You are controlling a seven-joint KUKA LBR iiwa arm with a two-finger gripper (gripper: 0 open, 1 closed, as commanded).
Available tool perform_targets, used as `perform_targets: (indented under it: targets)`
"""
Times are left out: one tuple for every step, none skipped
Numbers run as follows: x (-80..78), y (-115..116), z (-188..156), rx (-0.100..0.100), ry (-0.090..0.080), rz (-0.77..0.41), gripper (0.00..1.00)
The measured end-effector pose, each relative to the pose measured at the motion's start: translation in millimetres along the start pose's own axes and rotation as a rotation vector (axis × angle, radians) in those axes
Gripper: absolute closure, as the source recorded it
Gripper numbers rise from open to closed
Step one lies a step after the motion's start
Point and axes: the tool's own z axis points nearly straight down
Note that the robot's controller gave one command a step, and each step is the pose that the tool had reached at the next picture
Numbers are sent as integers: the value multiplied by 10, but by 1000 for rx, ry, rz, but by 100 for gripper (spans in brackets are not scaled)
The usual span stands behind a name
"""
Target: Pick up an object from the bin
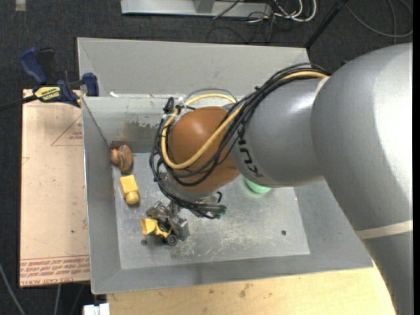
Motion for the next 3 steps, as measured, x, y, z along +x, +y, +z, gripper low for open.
perform_targets:
  targets:
    - [8,11,-109,-2,4,10,100]
    - [0,7,-266,0,1,7,100]
    - [-13,1,-334,3,-5,7,100]
